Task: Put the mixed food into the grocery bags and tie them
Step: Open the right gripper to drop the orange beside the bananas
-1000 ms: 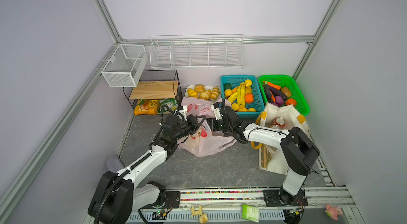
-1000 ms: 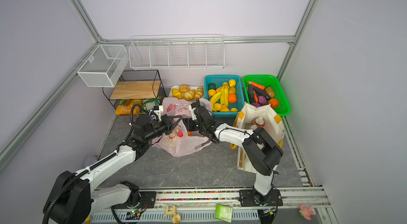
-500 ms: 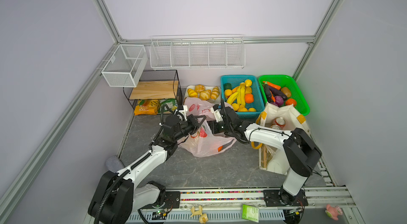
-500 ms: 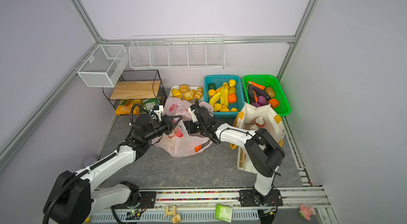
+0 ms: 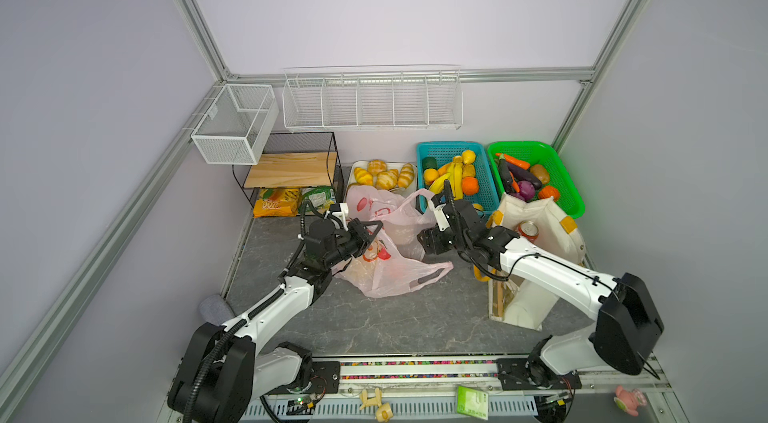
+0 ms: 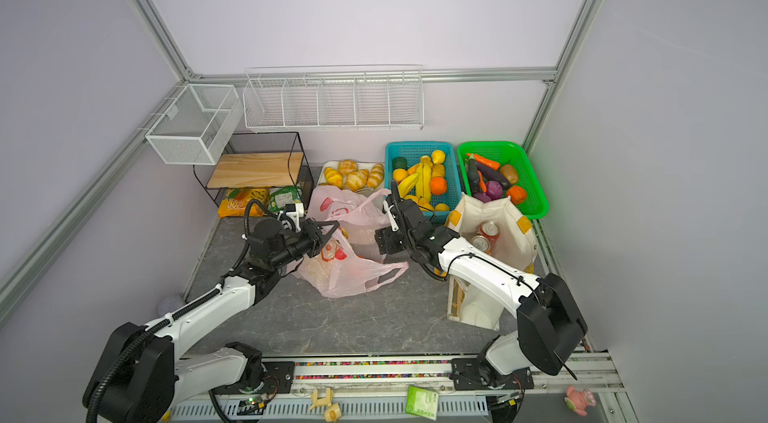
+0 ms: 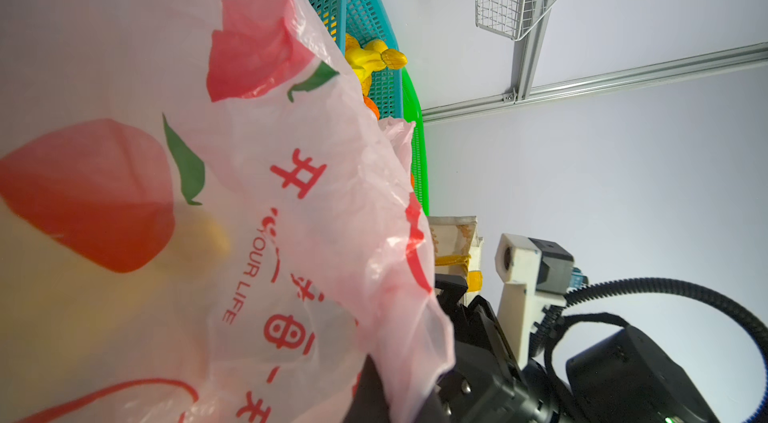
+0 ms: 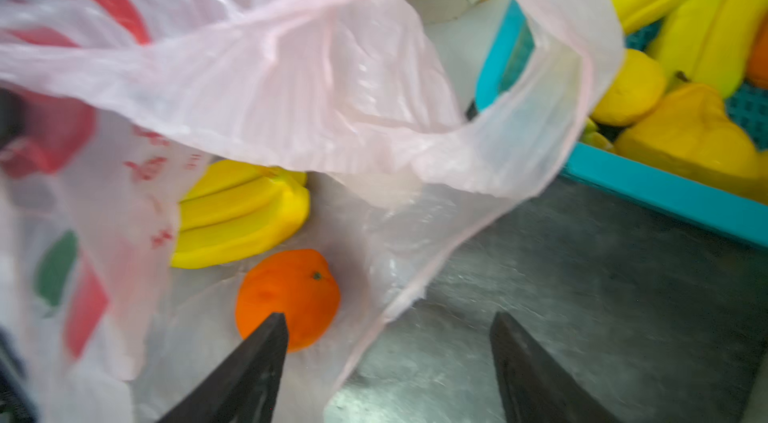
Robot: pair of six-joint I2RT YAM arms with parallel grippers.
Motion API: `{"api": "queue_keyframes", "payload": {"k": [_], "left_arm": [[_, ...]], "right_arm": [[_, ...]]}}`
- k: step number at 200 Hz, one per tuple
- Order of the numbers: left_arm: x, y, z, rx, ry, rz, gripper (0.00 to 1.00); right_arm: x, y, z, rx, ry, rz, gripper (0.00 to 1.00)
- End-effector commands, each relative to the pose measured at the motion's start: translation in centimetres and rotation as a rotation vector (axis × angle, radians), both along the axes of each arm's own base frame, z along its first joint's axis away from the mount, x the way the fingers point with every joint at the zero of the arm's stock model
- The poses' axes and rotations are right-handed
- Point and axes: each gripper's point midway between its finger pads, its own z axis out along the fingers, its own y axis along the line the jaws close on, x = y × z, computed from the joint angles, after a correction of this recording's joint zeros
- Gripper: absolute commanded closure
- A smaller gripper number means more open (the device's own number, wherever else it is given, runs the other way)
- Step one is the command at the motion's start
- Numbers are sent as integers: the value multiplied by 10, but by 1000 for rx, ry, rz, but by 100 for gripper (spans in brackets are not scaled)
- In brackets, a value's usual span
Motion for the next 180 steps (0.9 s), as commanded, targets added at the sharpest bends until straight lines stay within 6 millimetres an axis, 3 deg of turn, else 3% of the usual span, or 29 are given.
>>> {"api": "queue_keyframes", "payload": {"k": [1,47,90,109,150,180], "left_arm": [[1,0,-4,13,-3,-7,100],[2,-1,-2,9,-3,-14,100],[3,-1,2,12,-13,-11,100],[3,-1,1,13,-11,-13,100],[3,-1,3,10,-16,-15,100],[4,10,19,-6,-32,-32,100]], "right_arm": [[-6,-13,-29,-60,78,-47,29],[2,7,-73,3,161,-128,39],[10,30,-97,80,191,-135,44],[13,33,-102,91,186,-140,59],[11,36,-89,104,155,-84,91],[-7,32,-41,110,87,34,93]]}}
